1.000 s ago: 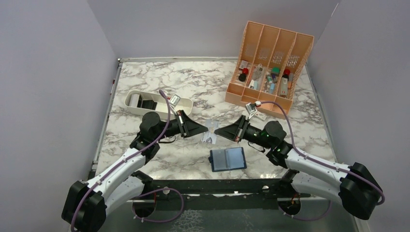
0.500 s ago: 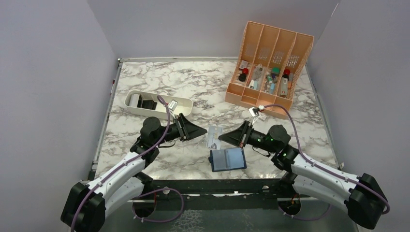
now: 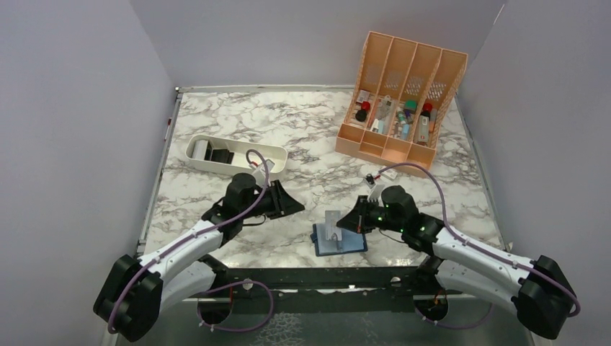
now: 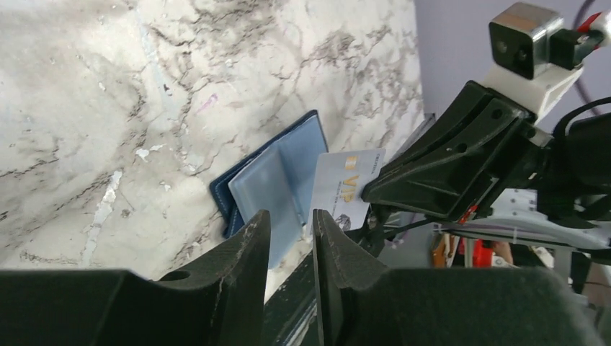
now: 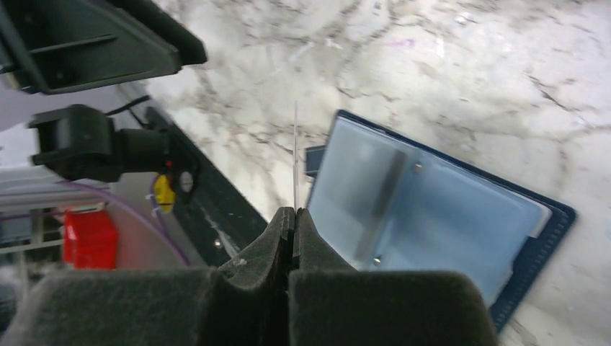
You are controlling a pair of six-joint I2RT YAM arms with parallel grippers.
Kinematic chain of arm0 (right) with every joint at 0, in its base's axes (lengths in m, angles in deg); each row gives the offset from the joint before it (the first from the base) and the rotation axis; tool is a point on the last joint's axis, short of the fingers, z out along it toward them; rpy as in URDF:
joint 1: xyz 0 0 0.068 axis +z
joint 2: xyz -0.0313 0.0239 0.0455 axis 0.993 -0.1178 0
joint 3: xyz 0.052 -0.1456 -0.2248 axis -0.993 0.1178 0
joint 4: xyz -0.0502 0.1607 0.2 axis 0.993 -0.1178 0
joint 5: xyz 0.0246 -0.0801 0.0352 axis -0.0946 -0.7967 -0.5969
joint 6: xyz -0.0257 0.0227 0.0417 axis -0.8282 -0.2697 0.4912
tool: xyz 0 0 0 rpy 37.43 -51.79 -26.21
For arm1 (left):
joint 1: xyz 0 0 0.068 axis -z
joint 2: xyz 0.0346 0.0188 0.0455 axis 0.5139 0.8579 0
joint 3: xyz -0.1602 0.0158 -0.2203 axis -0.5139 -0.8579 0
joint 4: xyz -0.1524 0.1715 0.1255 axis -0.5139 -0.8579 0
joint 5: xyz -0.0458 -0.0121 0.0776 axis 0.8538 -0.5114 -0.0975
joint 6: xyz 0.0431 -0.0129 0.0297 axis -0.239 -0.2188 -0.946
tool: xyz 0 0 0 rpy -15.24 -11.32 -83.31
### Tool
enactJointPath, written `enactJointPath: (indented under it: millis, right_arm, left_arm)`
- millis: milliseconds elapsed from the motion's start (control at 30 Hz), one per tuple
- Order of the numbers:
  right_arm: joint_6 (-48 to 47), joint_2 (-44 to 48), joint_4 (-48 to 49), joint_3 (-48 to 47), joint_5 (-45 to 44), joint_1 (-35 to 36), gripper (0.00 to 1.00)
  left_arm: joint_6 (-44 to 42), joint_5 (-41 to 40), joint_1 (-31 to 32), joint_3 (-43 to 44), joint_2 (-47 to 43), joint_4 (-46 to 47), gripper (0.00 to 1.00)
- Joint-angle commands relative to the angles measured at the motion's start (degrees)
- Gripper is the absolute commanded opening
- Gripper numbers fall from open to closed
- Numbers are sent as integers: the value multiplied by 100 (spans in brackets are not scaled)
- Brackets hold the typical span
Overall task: Put the credit cards into the card holder
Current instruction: Insert the credit card into the card holder.
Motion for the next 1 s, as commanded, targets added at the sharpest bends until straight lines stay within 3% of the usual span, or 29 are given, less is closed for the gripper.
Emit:
enactJointPath:
  millis: [0,233,400,567,967]
  right_arm:
    - [-567,-252,-612,-239,-505,-46,1]
    - [-652,-614,-344,-118,43,-495,1]
    - [-639,-651,-104,75,460,-807,1]
    - [-620,-638,39,228,656,-1001,1]
    - [-618,-547,236,536,713,-1100,1]
  left_arm:
    - [-411,-545,327,53,314,-205,29]
    - [-382,-955,849,20,801,149,25]
    - [-361,-1054,1161,47,1259,375,32]
    - [-347,-1187,1457,132,1629,510,32]
    - [-424,-1444,1719,245,2220,519,15]
